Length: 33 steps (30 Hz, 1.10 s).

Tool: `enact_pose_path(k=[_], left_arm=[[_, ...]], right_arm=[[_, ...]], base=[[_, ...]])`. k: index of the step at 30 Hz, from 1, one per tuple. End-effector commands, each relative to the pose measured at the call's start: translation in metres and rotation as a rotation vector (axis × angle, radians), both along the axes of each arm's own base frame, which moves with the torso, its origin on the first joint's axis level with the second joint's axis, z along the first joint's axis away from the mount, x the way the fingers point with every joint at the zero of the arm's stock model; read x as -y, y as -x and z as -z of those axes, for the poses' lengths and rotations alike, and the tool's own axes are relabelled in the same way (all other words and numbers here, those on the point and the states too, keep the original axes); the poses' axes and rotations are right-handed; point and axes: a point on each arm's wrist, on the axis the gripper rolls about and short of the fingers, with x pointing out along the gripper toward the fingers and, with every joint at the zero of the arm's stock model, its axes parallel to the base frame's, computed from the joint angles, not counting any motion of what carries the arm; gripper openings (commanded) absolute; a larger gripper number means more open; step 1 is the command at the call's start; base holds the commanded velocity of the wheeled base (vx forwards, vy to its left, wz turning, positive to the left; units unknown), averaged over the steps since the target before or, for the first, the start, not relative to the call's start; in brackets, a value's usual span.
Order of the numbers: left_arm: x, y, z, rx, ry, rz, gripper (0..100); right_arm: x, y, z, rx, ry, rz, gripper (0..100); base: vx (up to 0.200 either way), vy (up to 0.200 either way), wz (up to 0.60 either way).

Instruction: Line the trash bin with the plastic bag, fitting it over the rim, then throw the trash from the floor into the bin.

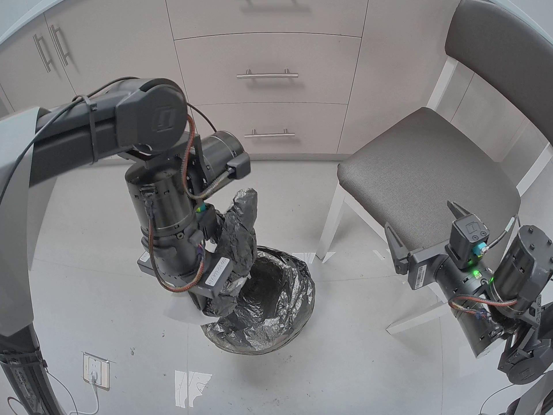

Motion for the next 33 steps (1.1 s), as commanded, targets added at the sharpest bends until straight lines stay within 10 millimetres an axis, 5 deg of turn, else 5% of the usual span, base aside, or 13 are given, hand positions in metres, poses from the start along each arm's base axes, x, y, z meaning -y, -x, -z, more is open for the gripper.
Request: enact_pose_path(k=[1,10,18,27,33], left_arm=[[0.014,-0.002,0.023,-0.080,-0.060,-0.017,0],[0.025,-0.037,0.099,-0.228,-0.164,-0.060,0],[0.034,-0.062,0.141,-0.184,-0.121,-0.071,0],[0.040,-0.075,0.152,-0.098,-0.061,-0.080,0],[0.039,-0.076,0.152,-0.097,-0.066,-0.083,0]], right_arm=[[0.010,0.008,-0.009,0.028,-0.031,0.007,100],[0.010,0.006,-0.013,0.039,-0.042,0.014,100],[0.012,0.007,-0.013,0.039,-0.048,0.017,100],[0.008,0.009,-0.009,0.025,-0.035,-0.009,100],[-0.019,0.009,0.010,-0.022,0.001,-0.082,100]], base=[[0.000,0.000,0.00],[0.000,0.000,0.00],[0.000,0.000,0.00],[0.000,0.000,0.00],[0.000,0.000,0.00]])
